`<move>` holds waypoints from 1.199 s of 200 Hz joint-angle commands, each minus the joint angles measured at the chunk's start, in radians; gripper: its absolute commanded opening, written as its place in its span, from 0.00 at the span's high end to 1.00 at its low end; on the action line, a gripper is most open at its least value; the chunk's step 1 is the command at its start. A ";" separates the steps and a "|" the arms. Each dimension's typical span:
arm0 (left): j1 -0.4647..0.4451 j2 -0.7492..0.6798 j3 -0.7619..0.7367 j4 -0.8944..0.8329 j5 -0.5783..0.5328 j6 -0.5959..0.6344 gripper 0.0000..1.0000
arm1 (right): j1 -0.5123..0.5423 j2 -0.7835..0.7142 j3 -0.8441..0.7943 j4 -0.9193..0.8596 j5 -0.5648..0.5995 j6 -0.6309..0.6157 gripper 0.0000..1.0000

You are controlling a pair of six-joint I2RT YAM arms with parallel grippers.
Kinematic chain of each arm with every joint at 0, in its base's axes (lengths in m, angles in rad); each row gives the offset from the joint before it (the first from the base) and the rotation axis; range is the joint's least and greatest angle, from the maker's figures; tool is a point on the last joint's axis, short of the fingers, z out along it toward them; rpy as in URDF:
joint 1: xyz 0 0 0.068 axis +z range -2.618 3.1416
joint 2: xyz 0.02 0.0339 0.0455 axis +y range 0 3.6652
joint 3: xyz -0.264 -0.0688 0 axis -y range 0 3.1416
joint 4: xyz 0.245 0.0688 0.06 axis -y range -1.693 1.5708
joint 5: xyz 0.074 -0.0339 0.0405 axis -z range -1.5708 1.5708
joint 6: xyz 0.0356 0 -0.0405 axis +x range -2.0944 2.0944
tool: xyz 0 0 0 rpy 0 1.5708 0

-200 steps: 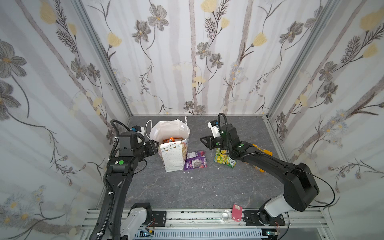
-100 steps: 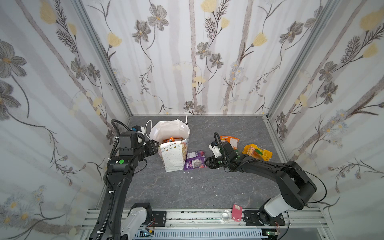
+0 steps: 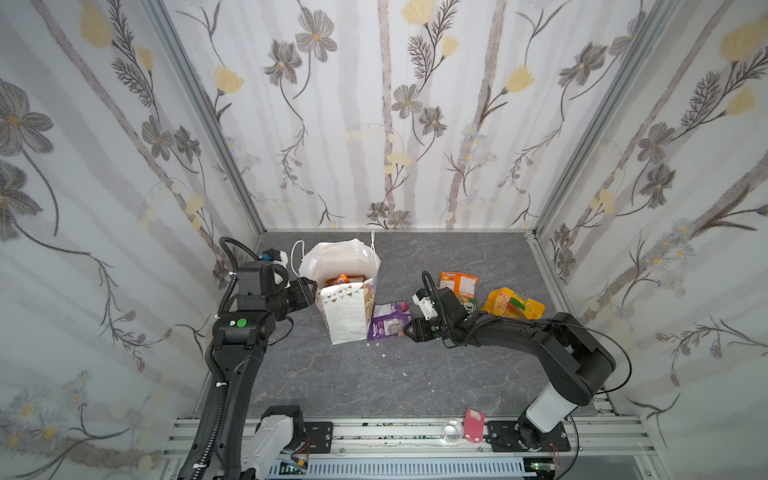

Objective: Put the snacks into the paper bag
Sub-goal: 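Drag the purple packet along the table toward the paper bag, then lift the purple packet with the right gripper up beside the bag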

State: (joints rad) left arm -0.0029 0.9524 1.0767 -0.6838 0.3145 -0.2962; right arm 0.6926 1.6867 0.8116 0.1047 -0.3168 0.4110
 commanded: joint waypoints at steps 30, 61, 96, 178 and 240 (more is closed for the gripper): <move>0.001 -0.003 0.012 0.050 -0.047 -0.046 0.43 | 0.003 0.038 0.018 0.108 -0.044 0.035 0.48; 0.001 -0.018 0.000 0.069 -0.048 -0.057 0.42 | 0.004 0.053 0.032 0.098 -0.045 0.032 0.63; 0.001 -0.012 -0.016 0.067 -0.036 -0.049 0.42 | 0.002 0.043 0.028 0.095 -0.043 0.032 0.80; 0.001 -0.023 -0.030 0.064 -0.052 -0.035 0.42 | 0.003 -0.064 -0.007 0.131 -0.003 0.035 1.00; 0.001 -0.017 -0.044 0.088 -0.057 -0.046 0.42 | 0.006 -0.238 -0.051 0.156 -0.013 0.029 1.00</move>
State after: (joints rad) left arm -0.0021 0.9321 1.0363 -0.6388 0.2661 -0.3393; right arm 0.6960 1.4906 0.7700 0.2047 -0.3340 0.4438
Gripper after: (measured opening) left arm 0.579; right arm 0.050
